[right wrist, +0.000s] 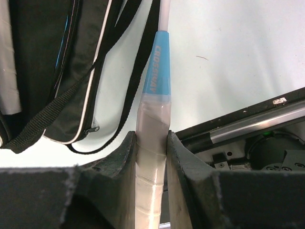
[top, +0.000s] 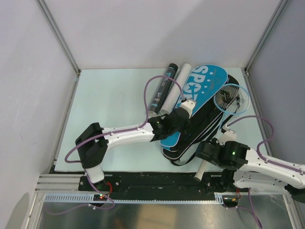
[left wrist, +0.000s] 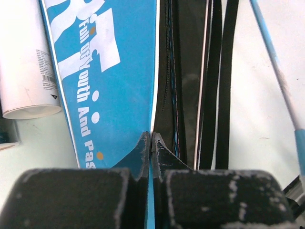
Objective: Pack up the badminton gear
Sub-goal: Place the racket in the racket bag.
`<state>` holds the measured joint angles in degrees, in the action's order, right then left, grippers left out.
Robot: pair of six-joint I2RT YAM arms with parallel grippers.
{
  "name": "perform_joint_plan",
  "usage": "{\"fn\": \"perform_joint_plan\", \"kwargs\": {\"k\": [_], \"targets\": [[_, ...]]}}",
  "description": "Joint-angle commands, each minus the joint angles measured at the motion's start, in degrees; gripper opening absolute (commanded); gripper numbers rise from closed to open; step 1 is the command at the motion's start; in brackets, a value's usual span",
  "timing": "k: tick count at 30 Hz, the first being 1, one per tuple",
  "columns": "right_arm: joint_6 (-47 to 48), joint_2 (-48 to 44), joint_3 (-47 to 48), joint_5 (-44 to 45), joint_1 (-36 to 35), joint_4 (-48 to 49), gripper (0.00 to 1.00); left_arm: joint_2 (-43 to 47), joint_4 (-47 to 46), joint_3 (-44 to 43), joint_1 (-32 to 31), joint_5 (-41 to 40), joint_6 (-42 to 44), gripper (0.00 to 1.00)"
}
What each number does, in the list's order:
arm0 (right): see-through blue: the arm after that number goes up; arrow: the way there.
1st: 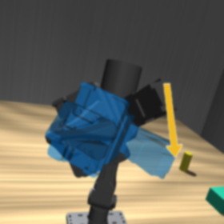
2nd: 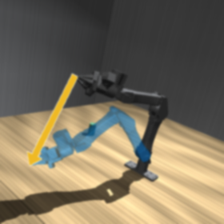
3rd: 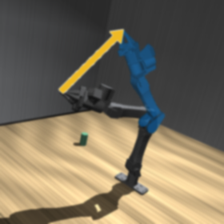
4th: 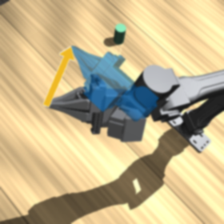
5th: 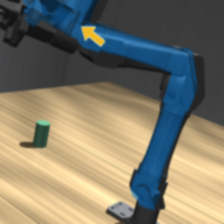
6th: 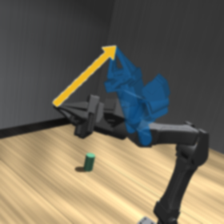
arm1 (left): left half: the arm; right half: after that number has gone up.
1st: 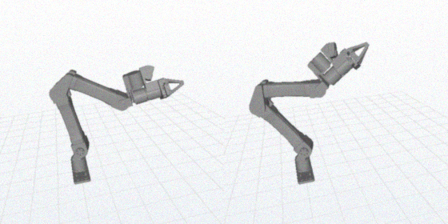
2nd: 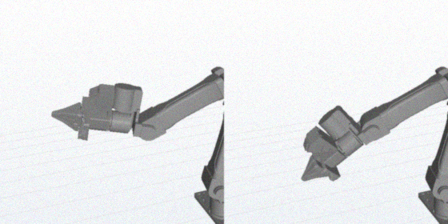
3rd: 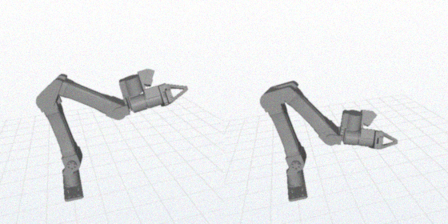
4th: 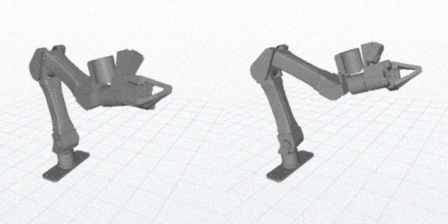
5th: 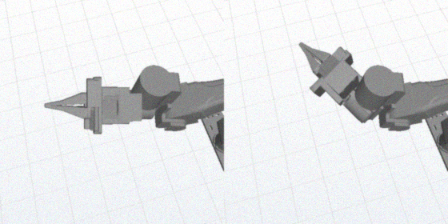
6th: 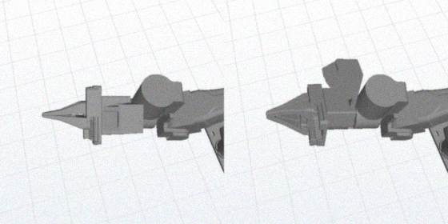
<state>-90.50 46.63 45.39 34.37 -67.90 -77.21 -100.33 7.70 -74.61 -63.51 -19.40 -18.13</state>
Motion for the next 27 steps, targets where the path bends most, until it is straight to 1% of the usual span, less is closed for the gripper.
{"fn": "perform_joint_plan", "kwargs": {"k": [1, 5, 9, 13, 21, 27], "targets": [[1.3, 1.3, 2.7, 2.5, -2.7, -1.9, 0.0, 2.9, -5.3, -2.5, 0.3, 2.7, -2.7, 0.0], [2.7, 4.2, 4.3, 2.7, -5.0, 1.4, 0.0, 3.5, -7.1, -1.3, 0.3, 5.0, -3.5, 0.0], [-0.2, 9.0, 7.6, 5.4, -9.6, 1.3, 0.0, 3.3, -9.4, -0.5, 0.4, 7.5, -4.0, 0.0], [-1.3, 12.0, 9.7, 6.7, -12.6, 1.6, 0.0, 2.6, -10.5, 0.0, 0.4, 9.7, -4.2, 0.0], [0.2, 11.3, 9.9, 6.8, -17.0, 4.1, 0.0, 3.3, -13.3, 1.9, 0.4, 13.7, -1.8, 0.0], [3.5, 10.2, 10.1, 8.0, -24.1, 7.3, 0.0, 4.2, -15.2, 3.9, 0.6, 15.0, -0.7, 0.0]]}}
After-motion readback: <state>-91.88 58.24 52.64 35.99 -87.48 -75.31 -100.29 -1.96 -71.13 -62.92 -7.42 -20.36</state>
